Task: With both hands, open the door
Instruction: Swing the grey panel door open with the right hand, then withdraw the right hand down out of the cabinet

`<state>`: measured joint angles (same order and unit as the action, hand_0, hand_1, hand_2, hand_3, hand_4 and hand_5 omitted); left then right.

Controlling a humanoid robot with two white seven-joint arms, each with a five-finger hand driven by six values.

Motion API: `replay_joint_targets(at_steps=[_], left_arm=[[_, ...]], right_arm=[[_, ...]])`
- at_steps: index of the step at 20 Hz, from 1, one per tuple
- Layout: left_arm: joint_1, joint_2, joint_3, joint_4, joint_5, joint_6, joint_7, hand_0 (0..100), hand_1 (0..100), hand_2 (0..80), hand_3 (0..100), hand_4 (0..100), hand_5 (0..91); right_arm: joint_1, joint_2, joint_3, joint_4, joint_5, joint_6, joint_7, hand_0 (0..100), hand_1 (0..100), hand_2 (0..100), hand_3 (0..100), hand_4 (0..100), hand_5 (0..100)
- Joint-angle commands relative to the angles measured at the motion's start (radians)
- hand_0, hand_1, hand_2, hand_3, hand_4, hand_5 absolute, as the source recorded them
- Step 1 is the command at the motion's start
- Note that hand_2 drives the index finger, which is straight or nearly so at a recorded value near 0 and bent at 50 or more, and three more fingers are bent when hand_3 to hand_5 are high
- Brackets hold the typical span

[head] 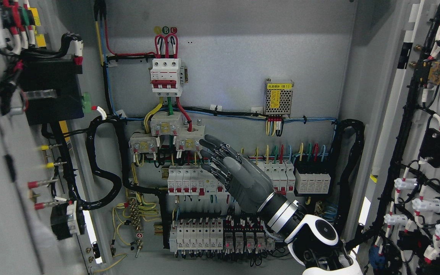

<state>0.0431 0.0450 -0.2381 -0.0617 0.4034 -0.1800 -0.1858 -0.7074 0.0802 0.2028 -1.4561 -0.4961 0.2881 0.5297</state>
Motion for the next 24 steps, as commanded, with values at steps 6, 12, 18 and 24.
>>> replay_joint_targets(at_steps=[6,12,18,24], left_arm=[[0.0,-0.001,0.0,0.0,0.0,0.001,0.0,12,56,0.0,0,0,0.0],[0.0,0.001,0.0,0.0,0.0,0.001,0.0,12,56,0.0,0,0,0.0],[0.0,-0.001,0.0,0.0,0.0,0.001,0.0,12,56,0.0,0,0,0.0],[0.0,0.001,-0.001,0.0,0.0,0.001,0.0,12,56,0.0,0,0,0.0]], right_arm=[[0.143,-0.034,0.262,-0.184,-0.006,0.0,-0.002,0,50,4,0,0,0],[0.218,-0.046,0.358,-0.185,-0.006,-0.001,-0.008,0,50,4,0,0,0],[0.258,-0.056,0.47,-0.219,-0.004,-0.006,-0.005,0,50,4,0,0,0],[0.25,-0.011,0.552,-0.21,-0.002,-0.003,-0.008,0,50,4,0,0,0]])
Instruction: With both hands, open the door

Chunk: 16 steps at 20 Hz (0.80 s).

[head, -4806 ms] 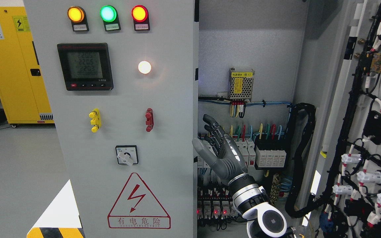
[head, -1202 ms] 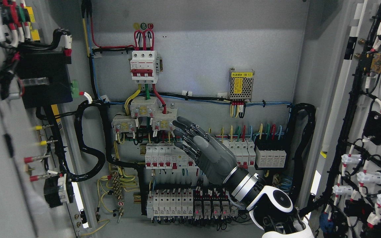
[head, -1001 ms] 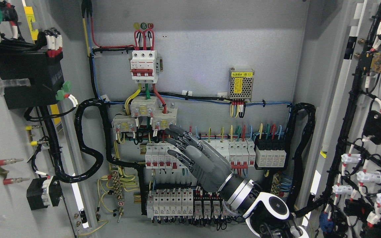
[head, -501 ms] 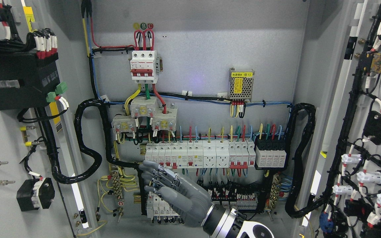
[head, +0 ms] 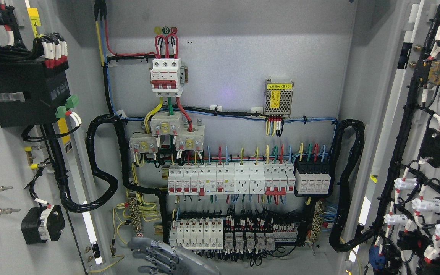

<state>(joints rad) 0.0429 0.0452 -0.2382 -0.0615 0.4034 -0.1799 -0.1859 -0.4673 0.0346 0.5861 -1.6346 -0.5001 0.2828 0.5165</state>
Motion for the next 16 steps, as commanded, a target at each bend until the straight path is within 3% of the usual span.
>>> replay_joint_targets(at_steps=[1,5,9,14,16], left_arm=[[0.0,0.001,-0.001,0.0,0.0,0.0,0.0,12,56,0.0,0,0,0.0],[0.0,0.001,-0.001,0.0,0.0,0.0,0.0,12,56,0.0,0,0,0.0],[0.0,0.002,0.0,0.0,0.0,0.0,0.0,12,56,0.0,0,0,0.0],[0.0,0.002,-0.001,0.0,0.0,0.0,0.0,12,56,0.0,0,0,0.0],[0.0,0.002,-0.001,0.0,0.0,0.0,0.0,12,56,0.0,0,0,0.0]], right_arm=[[0.009,0.045,0.172,-0.028,0.002,0.006,0.004,0,50,4,0,0,0],[-0.005,0.073,0.213,-0.025,0.005,0.009,0.004,0,50,4,0,0,0],[-0.036,0.108,0.216,0.002,0.006,0.012,0.0,0,50,4,0,0,0],[-0.047,0.11,0.222,0.019,0.011,0.004,-0.004,0,50,4,0,0,0],[-0.059,0.11,0.219,0.021,0.011,0.004,-0.03,0,50,4,0,0,0]])
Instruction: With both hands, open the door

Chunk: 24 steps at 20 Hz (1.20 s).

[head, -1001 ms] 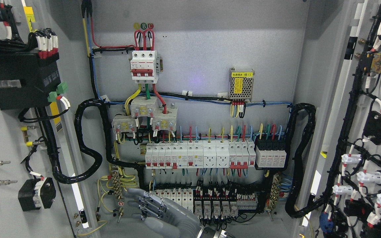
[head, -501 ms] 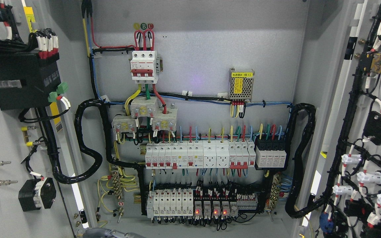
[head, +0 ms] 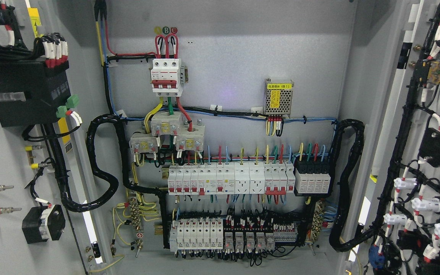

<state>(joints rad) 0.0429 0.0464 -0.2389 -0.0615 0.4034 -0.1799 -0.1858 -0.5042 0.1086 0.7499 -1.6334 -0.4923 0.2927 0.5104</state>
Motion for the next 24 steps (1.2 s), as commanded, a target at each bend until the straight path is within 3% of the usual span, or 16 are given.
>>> replay_joint_targets(at_steps=[1,4,12,20,24], left_arm=[[0.0,0.001,0.0,0.0,0.0,0.0,0.0,12,56,0.0,0,0,0.0],[0.0,0.001,0.0,0.0,0.0,0.0,0.0,12,56,0.0,0,0,0.0],[0.006,0.001,0.0,0.003,0.0,0.0,0.0,12,56,0.0,0,0,0.0],[0.005,-0.002,0.0,0.0,0.0,0.0,0.0,12,56,0.0,0,0,0.0],[0.005,-0.014,0.0,0.002,0.0,0.005,0.0,12,56,0.0,0,0,0.0]], right_arm=[[-0.028,0.037,0.057,0.02,0.001,-0.006,-0.048,0,50,4,0,0,0],[-0.036,0.037,0.06,0.021,-0.003,-0.006,-0.085,0,50,4,0,0,0],[-0.091,0.04,0.112,0.024,-0.008,-0.007,-0.086,0,50,4,0,0,0],[-0.117,0.04,0.12,0.032,-0.011,-0.007,-0.087,0,50,4,0,0,0],[-0.117,0.042,0.166,0.038,-0.011,-0.007,-0.087,0,50,4,0,0,0]])
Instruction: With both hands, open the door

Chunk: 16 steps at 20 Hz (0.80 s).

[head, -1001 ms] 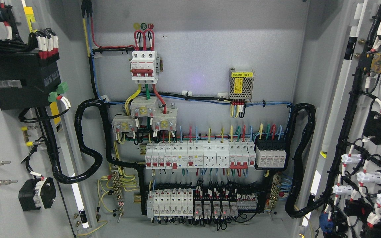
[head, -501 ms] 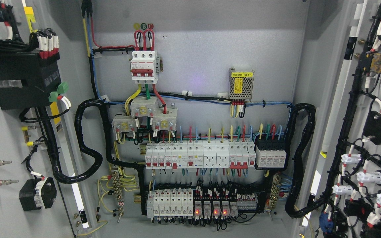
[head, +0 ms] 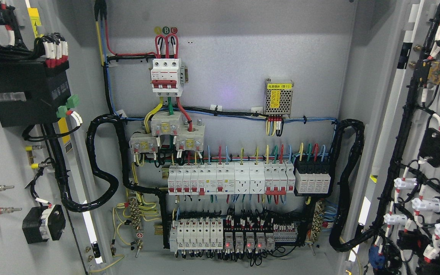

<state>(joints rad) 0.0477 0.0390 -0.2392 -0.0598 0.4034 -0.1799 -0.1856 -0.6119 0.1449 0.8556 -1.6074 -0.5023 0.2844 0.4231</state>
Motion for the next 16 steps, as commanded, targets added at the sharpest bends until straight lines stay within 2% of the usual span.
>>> replay_joint_targets(at_steps=[1,8,11,13,16], left_arm=[[0.0,-0.007,0.001,0.0,0.0,0.005,0.0,12,56,0.0,0,0,0.0],[0.0,-0.013,0.001,0.0,0.002,0.007,0.001,12,56,0.0,0,0,0.0],[0.0,-0.014,0.001,0.0,0.0,0.004,0.002,12,56,0.0,0,0,0.0],[0.0,-0.014,0.001,0.0,0.0,0.002,0.002,12,56,0.0,0,0,0.0],[0.0,-0.016,0.001,0.0,0.0,0.0,0.002,12,56,0.0,0,0,0.0]], right_arm=[[-0.009,0.005,0.065,0.014,-0.002,0.001,0.0,0,50,4,0,0,0],[-0.008,0.007,0.051,0.034,-0.074,-0.001,0.0,0,50,4,0,0,0],[0.01,0.004,-0.033,0.041,-0.07,0.002,0.0,0,50,4,0,0,0],[0.043,-0.016,-0.114,0.055,-0.062,0.003,0.0,0,50,4,0,0,0],[0.13,-0.096,-0.217,0.04,-0.056,0.001,0.0,0,50,4,0,0,0]])
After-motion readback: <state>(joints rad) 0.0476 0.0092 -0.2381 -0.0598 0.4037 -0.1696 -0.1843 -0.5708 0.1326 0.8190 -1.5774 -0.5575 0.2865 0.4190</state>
